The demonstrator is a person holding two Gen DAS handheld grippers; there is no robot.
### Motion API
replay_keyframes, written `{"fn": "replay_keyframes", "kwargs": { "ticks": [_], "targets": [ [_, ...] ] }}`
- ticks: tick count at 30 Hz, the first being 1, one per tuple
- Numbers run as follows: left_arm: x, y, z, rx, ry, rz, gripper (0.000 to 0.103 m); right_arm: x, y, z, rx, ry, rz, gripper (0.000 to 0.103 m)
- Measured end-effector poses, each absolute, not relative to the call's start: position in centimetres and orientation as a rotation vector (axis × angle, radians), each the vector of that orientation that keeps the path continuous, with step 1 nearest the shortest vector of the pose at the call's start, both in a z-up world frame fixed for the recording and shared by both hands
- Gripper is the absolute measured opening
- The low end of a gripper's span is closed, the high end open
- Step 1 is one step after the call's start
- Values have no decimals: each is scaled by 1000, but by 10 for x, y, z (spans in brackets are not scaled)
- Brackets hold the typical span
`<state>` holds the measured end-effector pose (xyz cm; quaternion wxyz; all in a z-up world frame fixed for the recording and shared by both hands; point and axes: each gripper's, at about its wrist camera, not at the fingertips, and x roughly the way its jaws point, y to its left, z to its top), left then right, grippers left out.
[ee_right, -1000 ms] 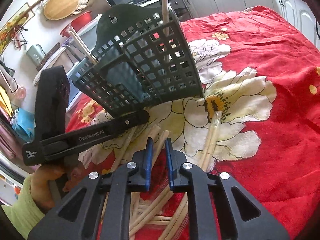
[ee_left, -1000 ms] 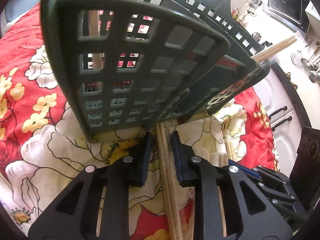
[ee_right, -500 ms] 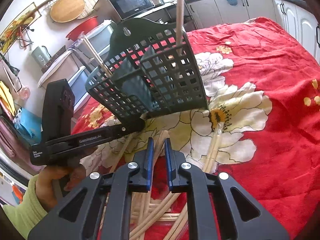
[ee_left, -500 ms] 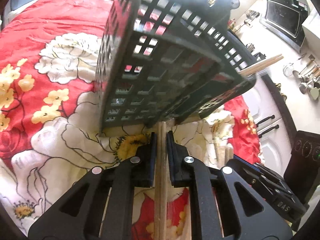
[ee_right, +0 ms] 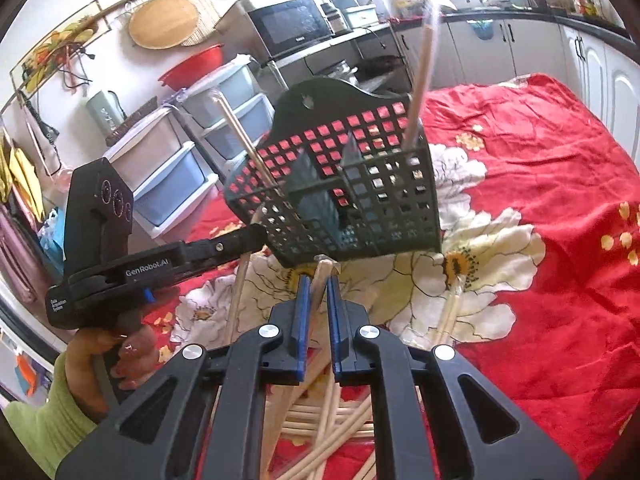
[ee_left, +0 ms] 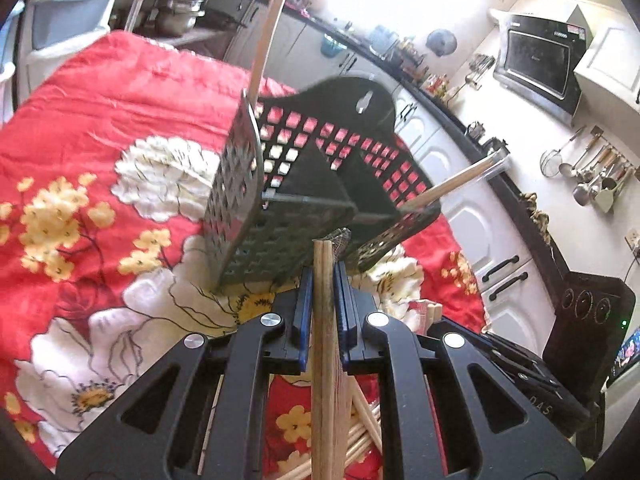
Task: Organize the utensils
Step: 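Close the left gripper on a chopstick while the right gripper grasps another, then lift both held chopsticks upright and carry them above the caddy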
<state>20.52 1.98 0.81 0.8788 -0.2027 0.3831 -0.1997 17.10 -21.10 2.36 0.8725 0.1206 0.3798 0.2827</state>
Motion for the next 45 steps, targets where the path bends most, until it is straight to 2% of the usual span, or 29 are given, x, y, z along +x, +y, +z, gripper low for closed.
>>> {"fn": "replay_keyframes", "kwargs": {
  "ticks": [23, 45],
  "targets": [
    [161, 36, 89, -400, 507, -388, 7, 151, -207, 95, 184, 567, 619, 6],
    [166, 22, 163, -289, 252, -293, 7, 165, -204, 164, 162, 313, 574, 6]
  ]
}}
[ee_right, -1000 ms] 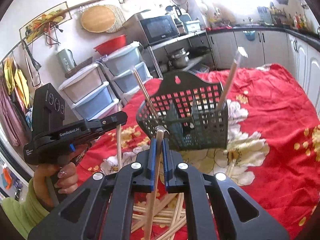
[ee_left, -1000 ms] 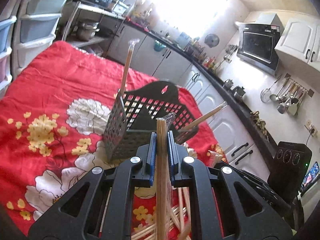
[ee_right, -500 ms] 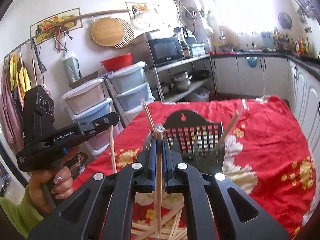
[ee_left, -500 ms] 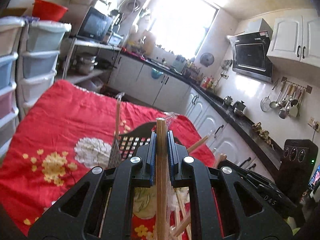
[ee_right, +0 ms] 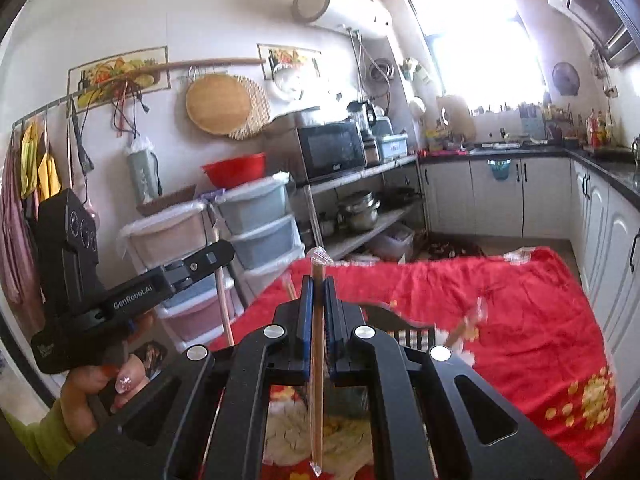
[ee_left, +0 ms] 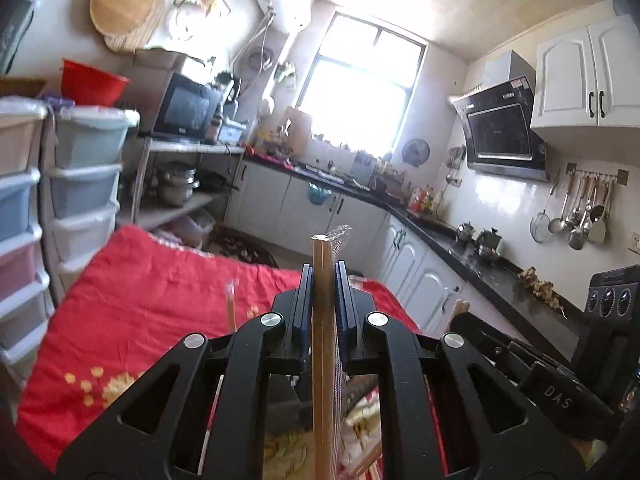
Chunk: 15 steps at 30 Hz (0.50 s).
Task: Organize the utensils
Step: 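Lift both held chopsticks upright and carry them above the caddy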
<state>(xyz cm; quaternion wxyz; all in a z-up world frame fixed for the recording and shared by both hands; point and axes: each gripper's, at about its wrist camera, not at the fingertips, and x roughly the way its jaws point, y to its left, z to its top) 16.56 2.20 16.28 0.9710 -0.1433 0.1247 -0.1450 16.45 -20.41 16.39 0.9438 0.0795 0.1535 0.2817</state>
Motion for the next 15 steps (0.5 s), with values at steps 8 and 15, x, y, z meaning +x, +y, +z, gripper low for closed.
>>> {"fn": "replay_keyframes", "kwargs": {
  "ticks": [8, 15],
  "targets": [
    [172, 17, 186, -272, 166, -251, 7, 182, -205, 191, 183, 203, 551, 6],
    [179, 14, 196, -250, 93, -199, 7, 189, -199, 205, 157, 110, 530, 6]
  ]
}}
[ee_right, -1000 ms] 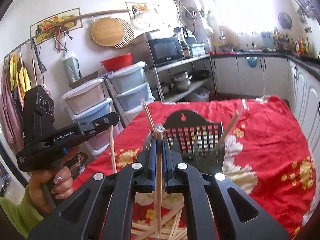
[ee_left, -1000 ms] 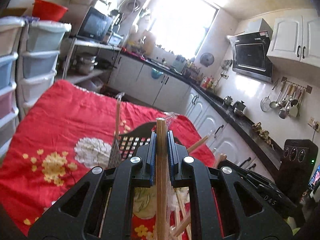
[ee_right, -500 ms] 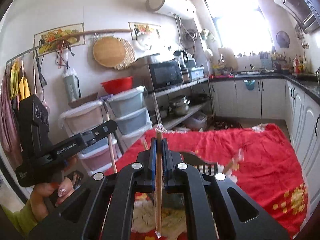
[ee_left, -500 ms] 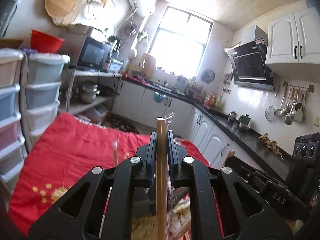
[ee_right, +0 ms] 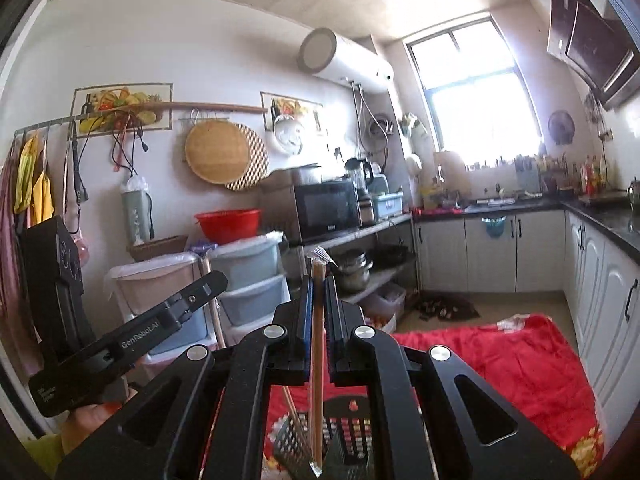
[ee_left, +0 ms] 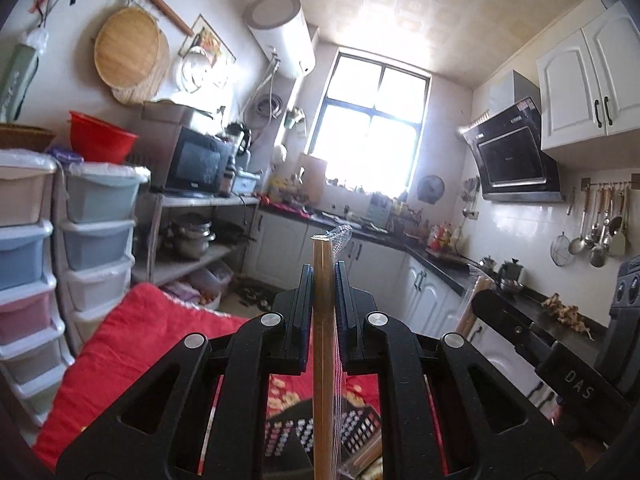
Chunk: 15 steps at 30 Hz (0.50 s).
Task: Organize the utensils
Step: 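Lift both held chopsticks upright and carry them above the caddy, then lower both held chopsticks toward the caddy compartments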
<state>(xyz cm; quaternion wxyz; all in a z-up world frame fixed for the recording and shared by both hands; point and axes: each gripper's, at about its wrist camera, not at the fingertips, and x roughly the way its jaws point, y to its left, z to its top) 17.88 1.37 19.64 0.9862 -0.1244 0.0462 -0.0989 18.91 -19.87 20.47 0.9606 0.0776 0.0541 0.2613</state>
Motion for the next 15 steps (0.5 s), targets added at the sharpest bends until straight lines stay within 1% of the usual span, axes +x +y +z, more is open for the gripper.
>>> {"fn": "replay_keyframes", "kwargs": {
  "ticks": [9, 15],
  "targets": [
    [185, 17, 202, -236, 23, -140, 7, 196, -191, 206, 129, 49, 502, 6],
    [190, 15, 194, -217, -8, -109, 7, 200, -190, 199, 128, 26, 482, 6]
  ]
}}
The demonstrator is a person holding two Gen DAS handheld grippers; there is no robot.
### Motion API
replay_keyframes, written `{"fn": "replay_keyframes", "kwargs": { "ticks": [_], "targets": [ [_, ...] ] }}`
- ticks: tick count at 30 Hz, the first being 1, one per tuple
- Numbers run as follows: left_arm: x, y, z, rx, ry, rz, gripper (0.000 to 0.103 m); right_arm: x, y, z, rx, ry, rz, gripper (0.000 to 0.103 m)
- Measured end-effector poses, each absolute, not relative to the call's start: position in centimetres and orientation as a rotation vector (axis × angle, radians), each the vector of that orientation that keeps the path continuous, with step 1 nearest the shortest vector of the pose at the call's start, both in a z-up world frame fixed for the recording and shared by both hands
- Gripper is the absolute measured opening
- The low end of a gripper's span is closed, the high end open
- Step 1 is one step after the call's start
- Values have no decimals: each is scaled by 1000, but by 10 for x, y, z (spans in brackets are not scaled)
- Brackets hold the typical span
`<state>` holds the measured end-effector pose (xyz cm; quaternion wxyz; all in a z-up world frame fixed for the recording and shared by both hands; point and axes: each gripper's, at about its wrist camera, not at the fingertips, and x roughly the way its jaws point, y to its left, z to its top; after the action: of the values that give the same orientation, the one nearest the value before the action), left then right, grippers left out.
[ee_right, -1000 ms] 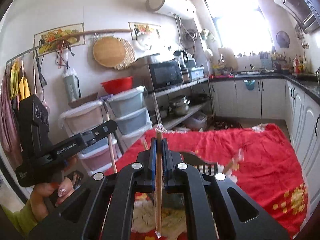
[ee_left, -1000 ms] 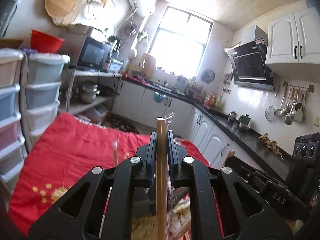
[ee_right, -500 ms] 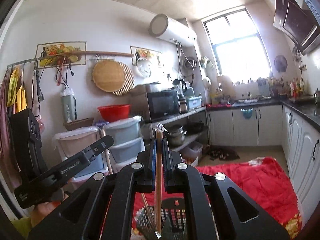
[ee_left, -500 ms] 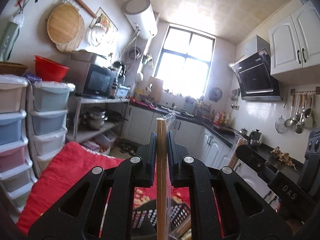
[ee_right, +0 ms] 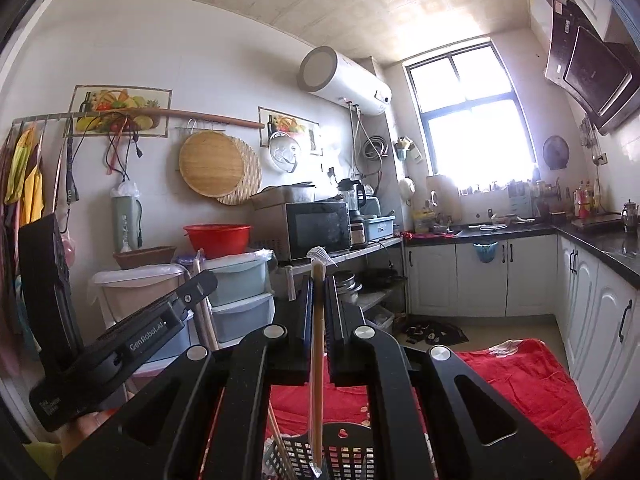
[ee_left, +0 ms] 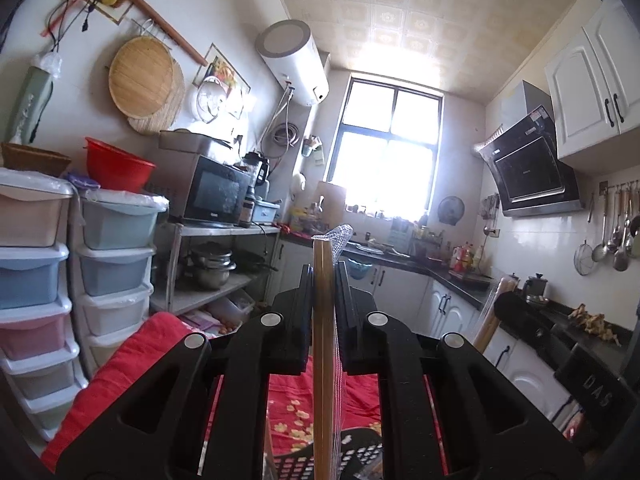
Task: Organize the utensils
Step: 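Lower both held chopsticks toward the caddy compartments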
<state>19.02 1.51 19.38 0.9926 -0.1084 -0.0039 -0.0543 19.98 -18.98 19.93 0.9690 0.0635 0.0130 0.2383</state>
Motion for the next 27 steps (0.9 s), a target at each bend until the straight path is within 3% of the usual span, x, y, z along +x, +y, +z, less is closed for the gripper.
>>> {"fn": "replay_keyframes", "kwargs": {
  "ticks": [27],
  "targets": [
    [208, 16, 114, -250, 6, -55, 7, 206, -174, 133, 114, 2, 413, 6]
  ]
}}
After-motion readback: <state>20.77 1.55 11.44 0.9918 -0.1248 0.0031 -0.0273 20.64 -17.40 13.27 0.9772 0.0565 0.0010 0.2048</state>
